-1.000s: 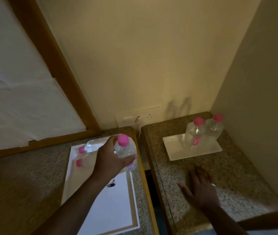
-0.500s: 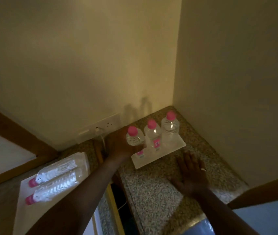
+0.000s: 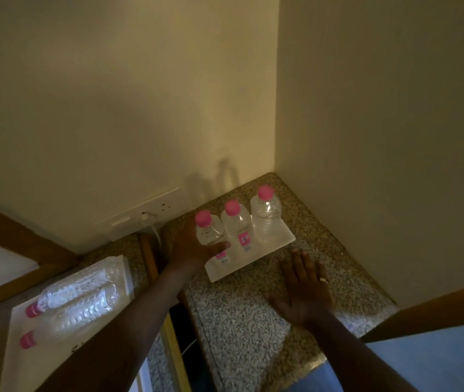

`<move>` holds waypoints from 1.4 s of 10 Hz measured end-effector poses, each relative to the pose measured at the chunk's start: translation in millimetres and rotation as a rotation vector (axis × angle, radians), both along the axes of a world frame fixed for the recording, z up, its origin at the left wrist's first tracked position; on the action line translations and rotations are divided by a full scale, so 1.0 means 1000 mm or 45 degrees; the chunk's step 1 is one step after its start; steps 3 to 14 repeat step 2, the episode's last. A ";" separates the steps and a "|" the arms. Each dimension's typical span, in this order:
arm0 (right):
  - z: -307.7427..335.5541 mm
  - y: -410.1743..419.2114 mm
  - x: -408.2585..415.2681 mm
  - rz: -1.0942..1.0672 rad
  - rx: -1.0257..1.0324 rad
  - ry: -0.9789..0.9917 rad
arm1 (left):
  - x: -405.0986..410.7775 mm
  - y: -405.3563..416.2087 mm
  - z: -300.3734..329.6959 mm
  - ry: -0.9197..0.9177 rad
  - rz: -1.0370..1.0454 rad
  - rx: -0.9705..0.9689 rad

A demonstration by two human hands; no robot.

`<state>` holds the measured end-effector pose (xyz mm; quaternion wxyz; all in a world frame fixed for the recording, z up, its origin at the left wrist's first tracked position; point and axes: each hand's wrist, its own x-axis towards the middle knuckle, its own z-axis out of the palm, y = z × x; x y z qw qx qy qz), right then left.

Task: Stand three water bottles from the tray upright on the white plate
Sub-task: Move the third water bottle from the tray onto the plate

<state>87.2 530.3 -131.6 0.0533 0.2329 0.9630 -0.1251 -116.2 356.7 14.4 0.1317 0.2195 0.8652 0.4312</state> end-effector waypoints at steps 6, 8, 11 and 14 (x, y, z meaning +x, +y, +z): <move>-0.001 0.000 -0.003 0.019 -0.024 -0.017 | 0.018 -0.028 0.011 -0.014 -0.048 0.063; -0.001 0.000 -0.003 0.019 -0.024 -0.017 | 0.018 -0.028 0.011 -0.014 -0.048 0.063; -0.001 0.000 -0.003 0.019 -0.024 -0.017 | 0.018 -0.028 0.011 -0.014 -0.048 0.063; -0.001 0.000 -0.003 0.019 -0.024 -0.017 | 0.018 -0.028 0.011 -0.014 -0.048 0.063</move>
